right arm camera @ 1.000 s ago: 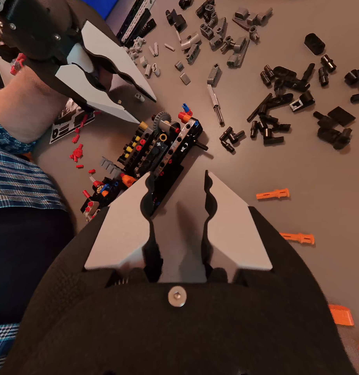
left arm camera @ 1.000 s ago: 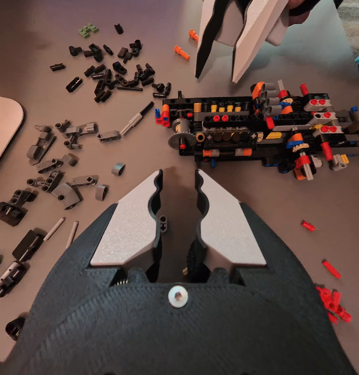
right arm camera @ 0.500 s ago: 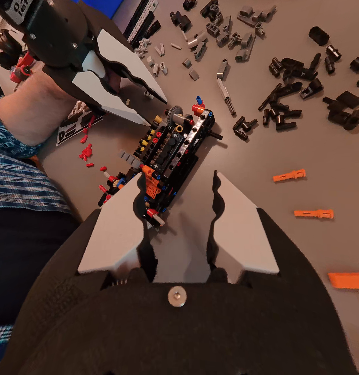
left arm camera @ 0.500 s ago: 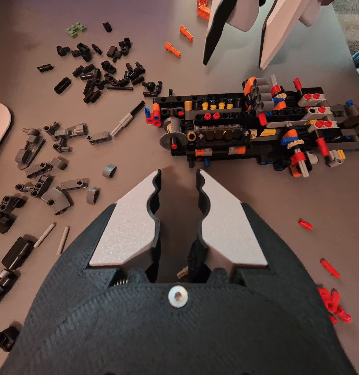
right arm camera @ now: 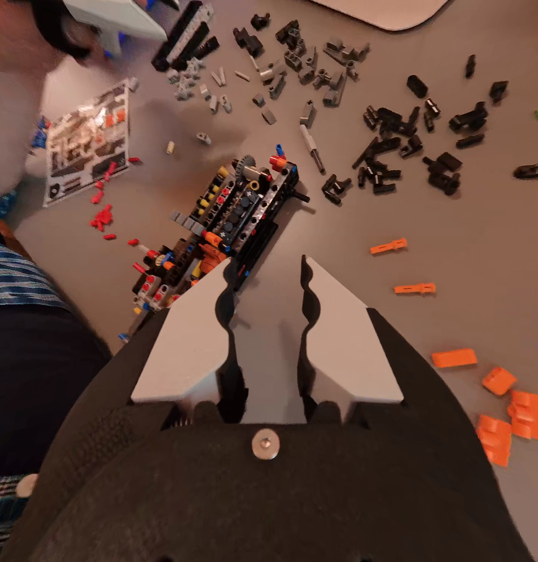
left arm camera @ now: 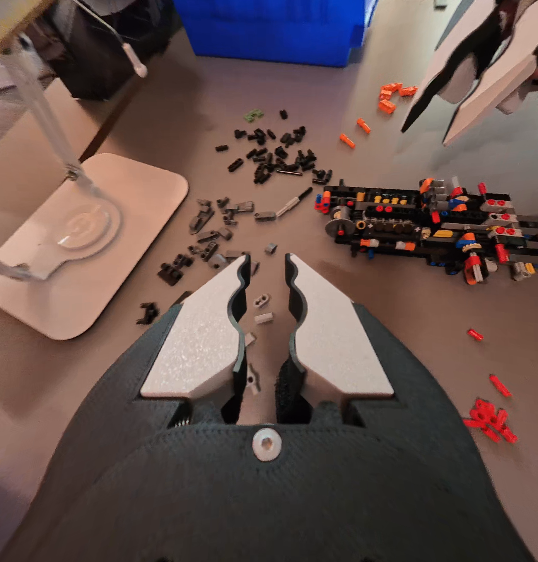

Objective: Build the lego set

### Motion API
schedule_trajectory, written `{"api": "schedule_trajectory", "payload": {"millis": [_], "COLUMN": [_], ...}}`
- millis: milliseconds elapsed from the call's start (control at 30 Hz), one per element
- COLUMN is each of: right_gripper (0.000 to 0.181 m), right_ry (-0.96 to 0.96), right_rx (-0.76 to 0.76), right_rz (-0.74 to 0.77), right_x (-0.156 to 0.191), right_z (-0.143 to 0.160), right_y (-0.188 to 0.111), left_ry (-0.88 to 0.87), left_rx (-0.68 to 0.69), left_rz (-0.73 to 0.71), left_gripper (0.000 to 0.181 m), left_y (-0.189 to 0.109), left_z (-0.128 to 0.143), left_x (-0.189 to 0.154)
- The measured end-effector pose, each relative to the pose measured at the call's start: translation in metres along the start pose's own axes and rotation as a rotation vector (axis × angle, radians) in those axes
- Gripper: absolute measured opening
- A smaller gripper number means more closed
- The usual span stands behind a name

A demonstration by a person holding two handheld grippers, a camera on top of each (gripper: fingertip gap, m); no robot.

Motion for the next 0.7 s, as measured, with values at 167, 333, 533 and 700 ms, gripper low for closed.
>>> {"api": "schedule_trajectory", "payload": {"millis": [167,333,533,700], "right_gripper": [0.02,0.017,0.025,0.011], "right_ry": [-0.073,-0.184,-0.344,-0.379], "right_rx": [0.01,0.004,0.162,0.304], "right_rz": [0.03,0.062,0.05,-0.006], "right_x": [-0.001,-0.008,-0.029,-0.041], "right_z": [-0.002,-0.032,-0.062,-0.052], "right_y": [0.002,0.015,0.073,0.111], "left_ry": [-0.009,0.013,0.025,0.043], "left_rx": [-0.028,0.017,0.063,0.092], "left_rz": [-0.048,-0.031,-0.007,0.015], "left_gripper": [0.014,0.016,0.021,0.022], "left_y": [-0.02,-0.012,0.01,0.023], "left_z": [-0.008,-0.002,0.011,0.02], "left_x": [0.013,0.007,-0.001,-0.007]}}
Point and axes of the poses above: each gripper's, where its closed fingertips meet, y out along the fingers, z out of its underside, x = y × z across the jaws, the point moved 1 cm from there along -y, back along the fingers, and after that the axes turned 3 degrees about z, right-handed, at the moved point
